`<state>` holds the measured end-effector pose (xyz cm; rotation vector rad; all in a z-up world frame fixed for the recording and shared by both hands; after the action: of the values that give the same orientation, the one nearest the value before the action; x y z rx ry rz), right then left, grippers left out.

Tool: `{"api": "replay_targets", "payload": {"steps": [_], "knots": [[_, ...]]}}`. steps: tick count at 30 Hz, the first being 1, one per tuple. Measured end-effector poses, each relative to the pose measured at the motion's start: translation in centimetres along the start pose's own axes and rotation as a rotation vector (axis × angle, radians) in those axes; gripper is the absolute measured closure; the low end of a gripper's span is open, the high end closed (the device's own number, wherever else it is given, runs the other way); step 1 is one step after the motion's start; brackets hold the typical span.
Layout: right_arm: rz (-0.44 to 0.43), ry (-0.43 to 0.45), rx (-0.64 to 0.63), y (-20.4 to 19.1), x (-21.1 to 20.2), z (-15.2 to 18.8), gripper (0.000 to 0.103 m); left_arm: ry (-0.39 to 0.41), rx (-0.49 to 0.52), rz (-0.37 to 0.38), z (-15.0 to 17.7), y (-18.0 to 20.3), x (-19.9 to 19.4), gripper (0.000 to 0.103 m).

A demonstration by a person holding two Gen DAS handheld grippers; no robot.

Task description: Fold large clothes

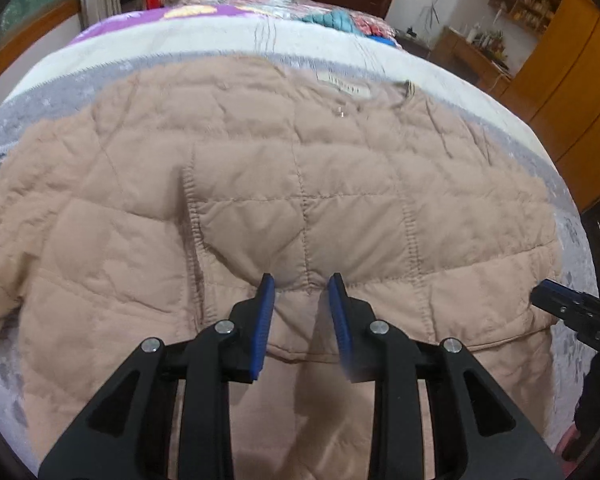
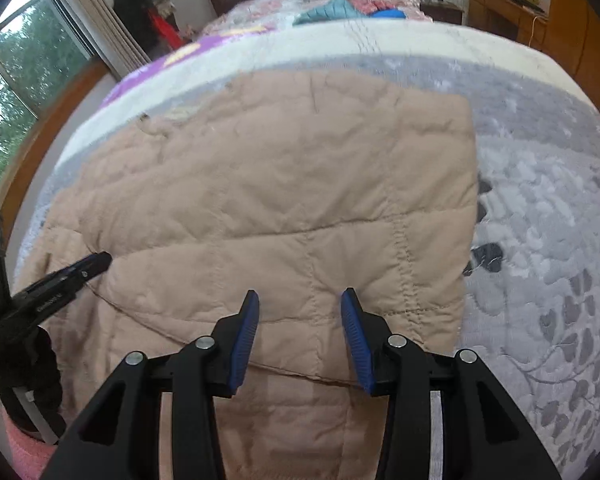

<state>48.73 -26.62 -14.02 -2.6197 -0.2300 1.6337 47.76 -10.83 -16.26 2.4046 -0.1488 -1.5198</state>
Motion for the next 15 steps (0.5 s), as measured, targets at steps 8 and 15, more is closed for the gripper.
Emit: {"api": "replay_targets", "payload": {"steps": [8,15], "knots": [[0.002,0.003,-0.011,0.05,0.62,0.6,0.06,0.019,0.03,-0.016,0.28,0.18,0.07,0.074],[0.014,0.011,-0.023,0.11,0.71,0.65,0.06,0.023,0.03,-0.013,0.13,0.38,0.22,0.074]]}}
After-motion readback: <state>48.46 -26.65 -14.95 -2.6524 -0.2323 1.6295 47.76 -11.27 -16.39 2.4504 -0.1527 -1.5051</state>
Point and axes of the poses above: each gripper's, at about its wrist camera, not at the fingertips, and x roughly the way its jaws point, y to its right, z to its underside, the point moved 6 cm from there along x, roughly the way its jaws point, and after that the axes turned 14 degrees about -x, right-handed, at the moved point
